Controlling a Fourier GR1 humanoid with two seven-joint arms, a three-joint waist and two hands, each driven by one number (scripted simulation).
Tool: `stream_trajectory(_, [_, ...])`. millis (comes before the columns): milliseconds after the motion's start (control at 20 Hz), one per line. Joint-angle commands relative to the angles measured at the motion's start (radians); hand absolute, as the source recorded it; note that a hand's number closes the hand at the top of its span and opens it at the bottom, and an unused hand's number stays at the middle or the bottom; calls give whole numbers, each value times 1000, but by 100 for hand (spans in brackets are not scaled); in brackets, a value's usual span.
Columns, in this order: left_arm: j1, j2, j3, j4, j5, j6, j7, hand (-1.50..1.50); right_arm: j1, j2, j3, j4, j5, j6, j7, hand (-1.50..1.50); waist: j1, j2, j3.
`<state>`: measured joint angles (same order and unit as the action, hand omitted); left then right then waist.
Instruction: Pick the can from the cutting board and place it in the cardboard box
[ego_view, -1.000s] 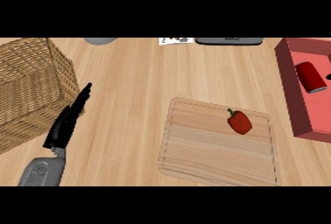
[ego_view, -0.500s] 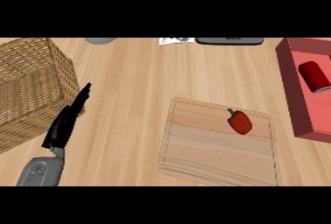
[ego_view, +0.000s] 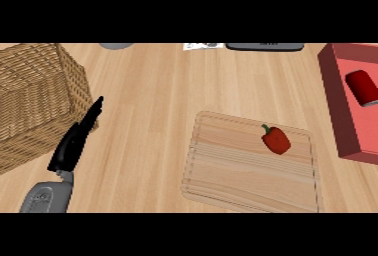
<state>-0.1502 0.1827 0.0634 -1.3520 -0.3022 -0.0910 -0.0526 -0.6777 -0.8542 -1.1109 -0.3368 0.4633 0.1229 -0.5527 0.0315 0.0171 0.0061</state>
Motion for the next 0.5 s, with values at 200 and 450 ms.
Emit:
stream_trajectory(200, [10, -14, -15, -20, 1, -7, 7, 0, 105, -125, -58, 92, -62, 70, -88, -150, 6, 1, 3])
stream_trajectory(450, [-26, -24, -17, -48, 6, -8, 62, 0, 180, -128, -57, 109, -63, 75, -167, -150, 4, 1, 5])
